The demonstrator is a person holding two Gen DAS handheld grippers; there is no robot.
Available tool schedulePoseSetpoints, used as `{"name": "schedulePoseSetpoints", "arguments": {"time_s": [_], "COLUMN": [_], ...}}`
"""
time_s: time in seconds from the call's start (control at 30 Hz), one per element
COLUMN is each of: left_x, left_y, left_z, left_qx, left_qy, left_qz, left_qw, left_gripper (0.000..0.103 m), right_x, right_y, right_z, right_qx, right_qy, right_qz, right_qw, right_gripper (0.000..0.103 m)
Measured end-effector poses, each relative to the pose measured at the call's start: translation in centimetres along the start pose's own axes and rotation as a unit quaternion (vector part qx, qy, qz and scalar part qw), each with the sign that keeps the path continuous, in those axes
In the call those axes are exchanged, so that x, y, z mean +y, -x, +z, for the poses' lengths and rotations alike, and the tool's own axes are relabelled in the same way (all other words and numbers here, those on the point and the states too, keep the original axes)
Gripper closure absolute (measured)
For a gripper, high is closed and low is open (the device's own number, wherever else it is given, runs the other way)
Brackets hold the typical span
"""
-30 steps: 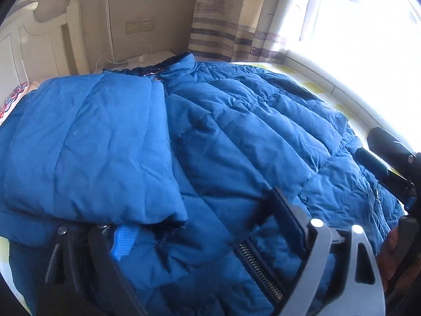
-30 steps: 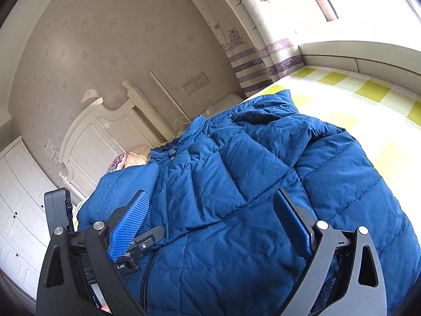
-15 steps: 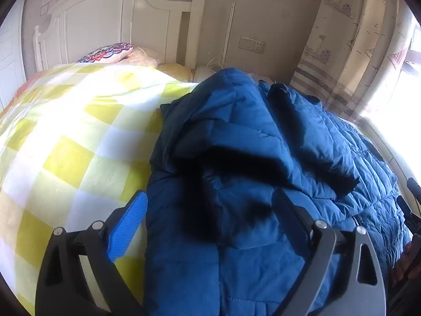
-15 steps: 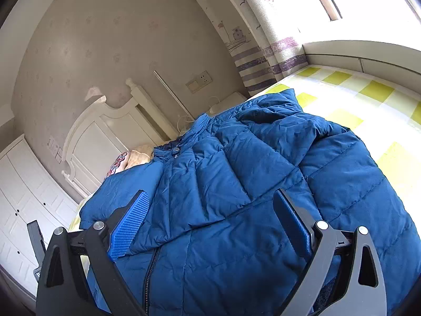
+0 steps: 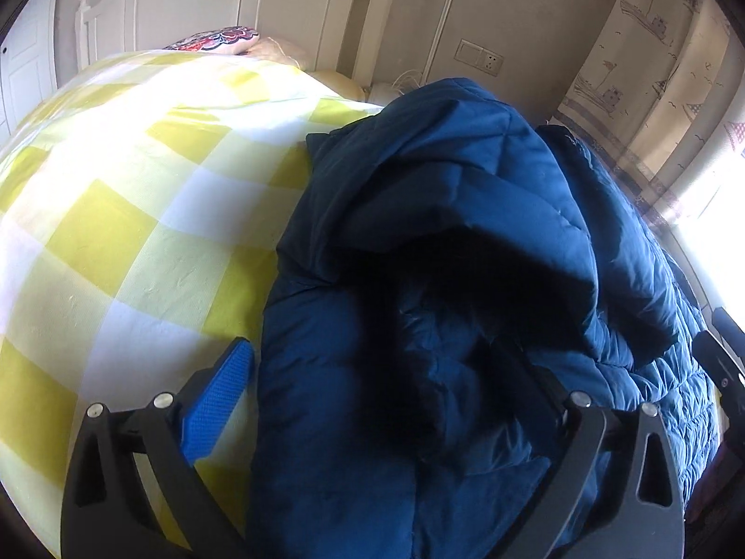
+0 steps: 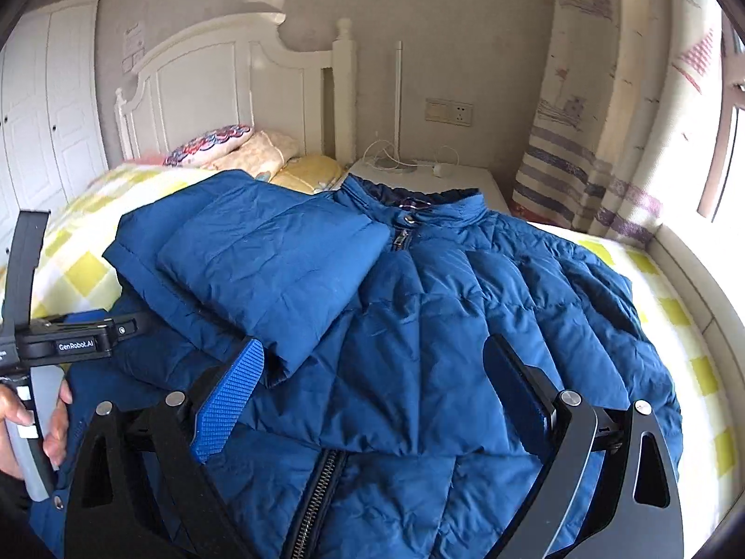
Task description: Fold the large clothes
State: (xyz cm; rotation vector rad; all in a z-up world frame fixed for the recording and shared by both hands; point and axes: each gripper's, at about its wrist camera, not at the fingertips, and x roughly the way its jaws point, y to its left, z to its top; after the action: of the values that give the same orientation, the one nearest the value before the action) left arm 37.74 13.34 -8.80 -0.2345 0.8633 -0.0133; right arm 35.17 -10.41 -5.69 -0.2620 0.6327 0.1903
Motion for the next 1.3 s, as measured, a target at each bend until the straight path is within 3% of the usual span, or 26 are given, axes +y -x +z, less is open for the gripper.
{"name": "schedulePoseSetpoints", "arguments": {"time_s": [0.1,0.2,0.27,0.33,0.37,0.43,0.47,0.5,0.6,0.67,0.83,0.9,0.93,0.97,1.03,1.13,1.2,1.3], "left_x": [0.3,0.2,0.2,0.2,0.2,0.3,0.3,0.3,0.4,0.4,0.5,0.5,0.5,0.5,0.4,0.4,0.4,0.4], "left_y": [0.2,0.2,0.2,0.2,0.1,0.2,0.2,0.2,0.2,0.3,0.3,0.3,0.3,0.3,0.3,0.3,0.3,0.4], "left_z": [-0.1,0.0,-0.1,-0.1,0.0,0.0,0.0,0.0,0.0,0.1,0.1,0.0,0.0,0.0,0.1,0.1,0.1,0.1], "left_qx": [-0.002,-0.003,-0.002,-0.003,-0.003,-0.003,-0.002,-0.002,-0.002,-0.001,-0.001,-0.001,-0.001,-0.001,-0.001,0.000,-0.001,-0.001], "left_qy": [0.004,0.007,0.007,0.007,0.007,0.007,0.007,0.007,0.005,0.005,0.005,0.005,0.005,0.005,0.004,0.004,0.004,0.005], "left_qz": [-0.004,-0.006,-0.006,-0.007,-0.007,-0.008,-0.008,-0.007,-0.006,-0.005,-0.006,-0.007,-0.006,-0.006,-0.005,-0.005,-0.005,-0.006], "left_qw": [1.0000,1.0000,1.0000,0.9999,0.9999,0.9999,0.9999,0.9999,1.0000,1.0000,1.0000,1.0000,1.0000,1.0000,1.0000,1.0000,1.0000,1.0000], "left_gripper": [0.002,0.002,0.002,0.002,0.002,0.002,0.002,0.002,0.002,0.002,0.002,0.002,0.002,0.002,0.002,0.002,0.002,0.002], "right_x": [3.8,5.0,3.3,-0.9,-4.0,-10.0,-12.5,-14.3,-17.0,-17.8,-17.4,-17.7,-17.6,-17.7,-17.5,-16.9,-16.6,-16.2], "right_y": [-2.8,-3.6,-2.1,0.7,1.8,3.0,2.9,2.2,-1.3,-2.3,-2.2,-2.3,-2.3,-2.0,-0.8,1.8,2.0,0.3], "right_z": [1.3,2.0,2.7,2.8,2.5,0.1,-1.6,-3.1,-6.5,-8.4,-8.2,-8.4,-8.6,-8.6,-8.2,-7.5,-8.1,-9.9], "right_qx": [0.036,0.027,-0.006,-0.060,-0.075,-0.097,-0.093,-0.075,0.021,0.027,0.008,0.000,-0.006,-0.011,-0.030,-0.050,-0.032,0.037], "right_qy": [0.085,0.115,0.066,-0.046,-0.124,-0.267,-0.321,-0.358,-0.393,-0.428,-0.431,-0.440,-0.441,-0.438,-0.421,-0.398,-0.407,-0.408], "right_qz": [-0.012,-0.036,-0.017,0.016,0.043,0.097,0.103,0.103,0.104,0.141,0.146,0.150,0.155,0.153,0.147,0.122,0.122,0.103], "right_qw": [0.996,0.992,0.998,0.997,0.989,0.954,0.937,0.925,0.913,0.892,0.891,0.885,0.884,0.886,0.894,0.908,0.905,0.906], "right_gripper": [0.015,0.036,0.076,0.081,0.081,0.081,0.081,0.081,0.076,0.073,0.059,0.059,0.059,0.070,0.082,0.084,0.084,0.084]}}
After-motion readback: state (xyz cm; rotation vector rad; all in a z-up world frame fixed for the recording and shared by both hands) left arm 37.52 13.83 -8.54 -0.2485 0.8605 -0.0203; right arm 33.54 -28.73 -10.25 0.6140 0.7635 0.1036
